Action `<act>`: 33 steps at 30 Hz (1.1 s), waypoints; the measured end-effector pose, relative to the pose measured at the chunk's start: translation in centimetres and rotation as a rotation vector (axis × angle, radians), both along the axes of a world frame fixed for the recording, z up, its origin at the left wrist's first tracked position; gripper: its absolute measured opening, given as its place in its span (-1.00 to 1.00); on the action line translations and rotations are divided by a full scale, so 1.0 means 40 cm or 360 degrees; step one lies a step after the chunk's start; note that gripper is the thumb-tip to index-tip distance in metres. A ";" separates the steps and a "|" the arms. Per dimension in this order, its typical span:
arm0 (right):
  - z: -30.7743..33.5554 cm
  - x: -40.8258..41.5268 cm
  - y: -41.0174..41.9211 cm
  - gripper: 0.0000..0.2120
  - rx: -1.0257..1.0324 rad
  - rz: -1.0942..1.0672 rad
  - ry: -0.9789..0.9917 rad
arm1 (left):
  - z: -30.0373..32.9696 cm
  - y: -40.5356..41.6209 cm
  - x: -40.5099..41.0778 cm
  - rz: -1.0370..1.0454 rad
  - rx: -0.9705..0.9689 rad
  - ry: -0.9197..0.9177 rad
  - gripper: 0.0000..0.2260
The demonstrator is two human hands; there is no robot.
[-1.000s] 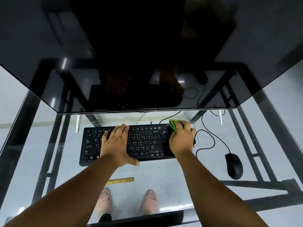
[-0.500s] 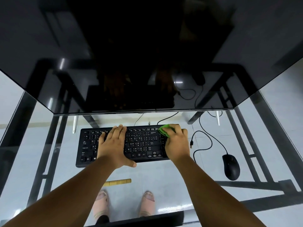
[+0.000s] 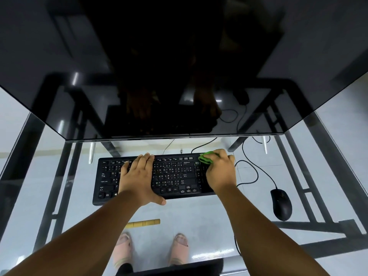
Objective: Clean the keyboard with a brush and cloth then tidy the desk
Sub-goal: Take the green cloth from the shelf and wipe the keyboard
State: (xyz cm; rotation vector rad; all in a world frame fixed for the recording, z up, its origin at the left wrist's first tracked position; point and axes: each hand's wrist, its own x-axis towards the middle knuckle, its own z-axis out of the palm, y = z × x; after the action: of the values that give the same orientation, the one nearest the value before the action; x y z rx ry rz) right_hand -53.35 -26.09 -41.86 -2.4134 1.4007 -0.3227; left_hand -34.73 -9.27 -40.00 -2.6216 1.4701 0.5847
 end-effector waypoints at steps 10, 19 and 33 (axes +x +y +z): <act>-0.009 0.056 0.025 -0.52 0.0100 0.0031 -0.0207 | -0.001 0.008 0.003 -0.0002 -0.0027 0.0020 0.30; -0.027 0.055 0.033 -0.49 0.0058 0.0116 -0.0179 | -0.003 0.007 0.006 0.0012 -0.0058 0.0041 0.29; -0.030 0.023 0.038 -0.48 -0.0008 -0.0171 -0.0067 | -0.008 0.013 0.009 0.0007 -0.0076 0.0073 0.28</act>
State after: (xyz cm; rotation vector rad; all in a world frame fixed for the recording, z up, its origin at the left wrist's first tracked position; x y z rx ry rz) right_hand -52.42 -24.58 -43.08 -2.3265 1.5155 -0.4016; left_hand -34.38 -8.74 -40.30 -2.6651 1.5100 0.6218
